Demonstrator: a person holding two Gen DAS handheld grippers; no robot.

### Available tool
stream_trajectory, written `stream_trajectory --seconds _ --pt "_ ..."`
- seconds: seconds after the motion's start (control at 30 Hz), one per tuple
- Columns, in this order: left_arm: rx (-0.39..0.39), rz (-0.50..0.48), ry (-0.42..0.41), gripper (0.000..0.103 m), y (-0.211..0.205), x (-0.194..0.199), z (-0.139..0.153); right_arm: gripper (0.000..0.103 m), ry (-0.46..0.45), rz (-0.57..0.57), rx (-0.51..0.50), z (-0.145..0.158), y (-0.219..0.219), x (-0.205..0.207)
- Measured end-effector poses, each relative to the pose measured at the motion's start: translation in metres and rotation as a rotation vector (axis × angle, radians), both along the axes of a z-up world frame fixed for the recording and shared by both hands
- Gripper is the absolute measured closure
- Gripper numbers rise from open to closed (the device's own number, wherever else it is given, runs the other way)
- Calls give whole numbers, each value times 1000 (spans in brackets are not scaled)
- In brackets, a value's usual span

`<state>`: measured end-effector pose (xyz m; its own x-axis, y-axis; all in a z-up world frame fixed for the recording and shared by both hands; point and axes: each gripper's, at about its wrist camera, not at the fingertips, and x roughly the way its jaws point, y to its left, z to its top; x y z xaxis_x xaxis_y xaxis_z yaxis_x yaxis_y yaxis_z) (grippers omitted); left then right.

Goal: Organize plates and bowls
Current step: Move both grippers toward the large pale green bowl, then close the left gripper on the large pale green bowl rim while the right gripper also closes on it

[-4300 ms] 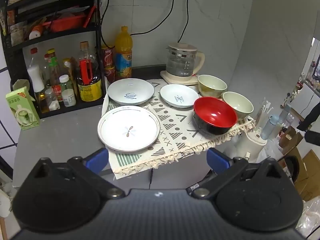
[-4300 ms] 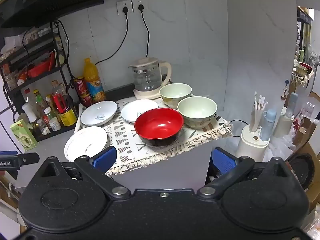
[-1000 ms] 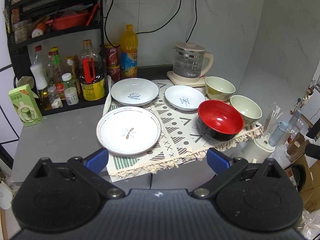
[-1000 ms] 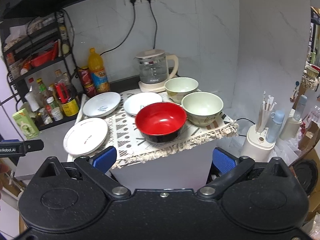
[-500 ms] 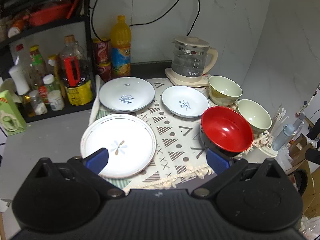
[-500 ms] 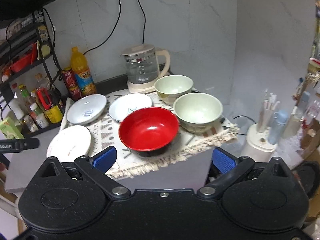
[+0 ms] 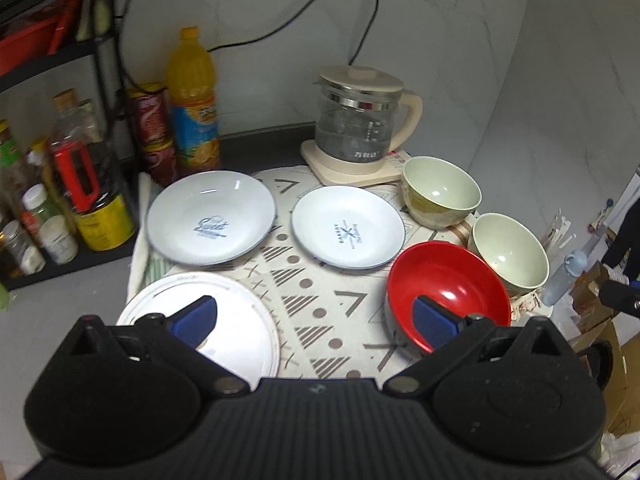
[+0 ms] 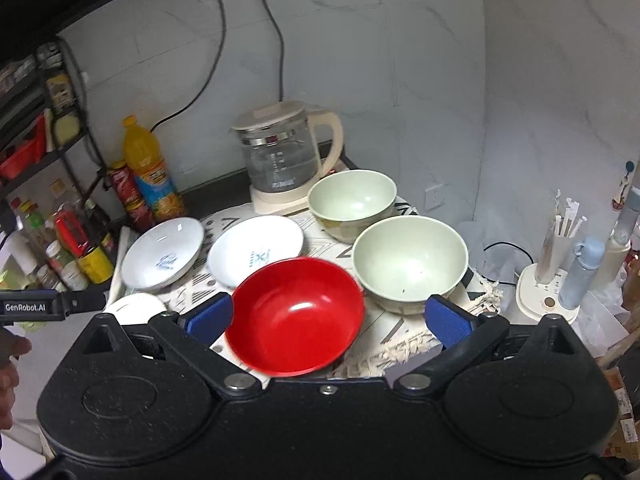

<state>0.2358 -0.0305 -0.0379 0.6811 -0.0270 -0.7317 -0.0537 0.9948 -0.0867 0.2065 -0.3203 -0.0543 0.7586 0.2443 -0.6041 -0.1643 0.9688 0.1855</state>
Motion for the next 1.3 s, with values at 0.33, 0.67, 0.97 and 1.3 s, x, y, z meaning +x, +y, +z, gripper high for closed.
stream_trajectory --seconds 0.33,0.67,0.97,1.3 --pt "-21 -105 24 2 -26 58 -12 7 77 -106 60 -21 -16 47" --pt "-49 -176 60 3 -73 112 -24 7 125 -120 124 -39 -57 90" --pt "-85 -172 97 9 -126 163 -33 21 214 -58 130 -59 -95 139" --pt "-140 -230 160 37 -173 207 -60 42 279 -32 103 -81 -118 178"
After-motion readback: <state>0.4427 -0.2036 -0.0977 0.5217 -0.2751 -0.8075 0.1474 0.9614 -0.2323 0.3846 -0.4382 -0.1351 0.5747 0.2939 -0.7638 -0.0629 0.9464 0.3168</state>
